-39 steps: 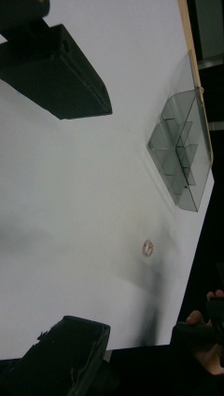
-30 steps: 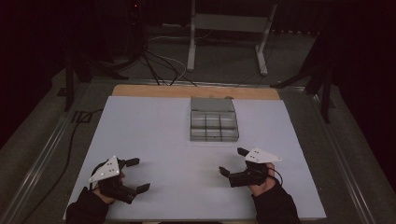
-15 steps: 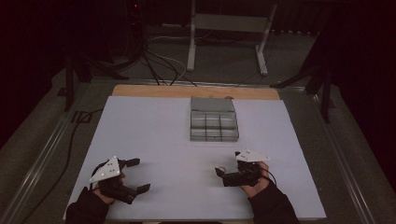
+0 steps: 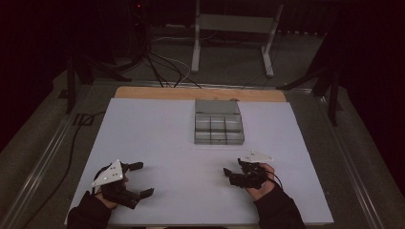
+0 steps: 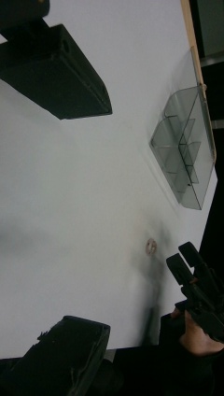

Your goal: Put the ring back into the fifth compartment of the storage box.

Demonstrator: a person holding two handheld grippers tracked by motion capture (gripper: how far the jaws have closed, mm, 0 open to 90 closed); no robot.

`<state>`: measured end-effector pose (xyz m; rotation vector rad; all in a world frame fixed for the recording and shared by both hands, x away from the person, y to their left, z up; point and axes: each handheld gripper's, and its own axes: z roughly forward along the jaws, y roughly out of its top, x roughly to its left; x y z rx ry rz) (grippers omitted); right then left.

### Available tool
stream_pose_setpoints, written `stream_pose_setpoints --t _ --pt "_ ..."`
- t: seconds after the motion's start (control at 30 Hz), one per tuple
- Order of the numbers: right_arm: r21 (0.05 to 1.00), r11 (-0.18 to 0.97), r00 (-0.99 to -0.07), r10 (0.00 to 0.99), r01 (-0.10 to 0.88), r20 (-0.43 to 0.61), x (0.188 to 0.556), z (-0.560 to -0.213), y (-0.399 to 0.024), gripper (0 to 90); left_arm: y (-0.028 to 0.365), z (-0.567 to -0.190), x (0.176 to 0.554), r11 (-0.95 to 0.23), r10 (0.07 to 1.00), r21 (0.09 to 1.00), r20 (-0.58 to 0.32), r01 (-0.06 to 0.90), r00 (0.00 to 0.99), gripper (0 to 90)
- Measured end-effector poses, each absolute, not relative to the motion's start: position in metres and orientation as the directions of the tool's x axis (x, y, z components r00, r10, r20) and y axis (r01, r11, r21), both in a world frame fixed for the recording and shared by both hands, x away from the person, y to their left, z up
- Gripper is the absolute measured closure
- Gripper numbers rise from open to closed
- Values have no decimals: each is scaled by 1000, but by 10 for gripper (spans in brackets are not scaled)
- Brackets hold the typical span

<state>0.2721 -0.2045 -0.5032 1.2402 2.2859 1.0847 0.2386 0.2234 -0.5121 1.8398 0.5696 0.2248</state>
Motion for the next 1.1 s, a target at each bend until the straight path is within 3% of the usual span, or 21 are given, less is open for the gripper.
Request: stream_pose_setpoints --t 0.47,1.1 --pt "690 308 -522 845 655 117 279 -508 -203 476 223 -512 239 -247 486 930 -122 271 865 7" --pt "634 347 -512 854 691 90 283 -516 -194 631 223 -513 239 -248 483 930 -125 273 866 7"
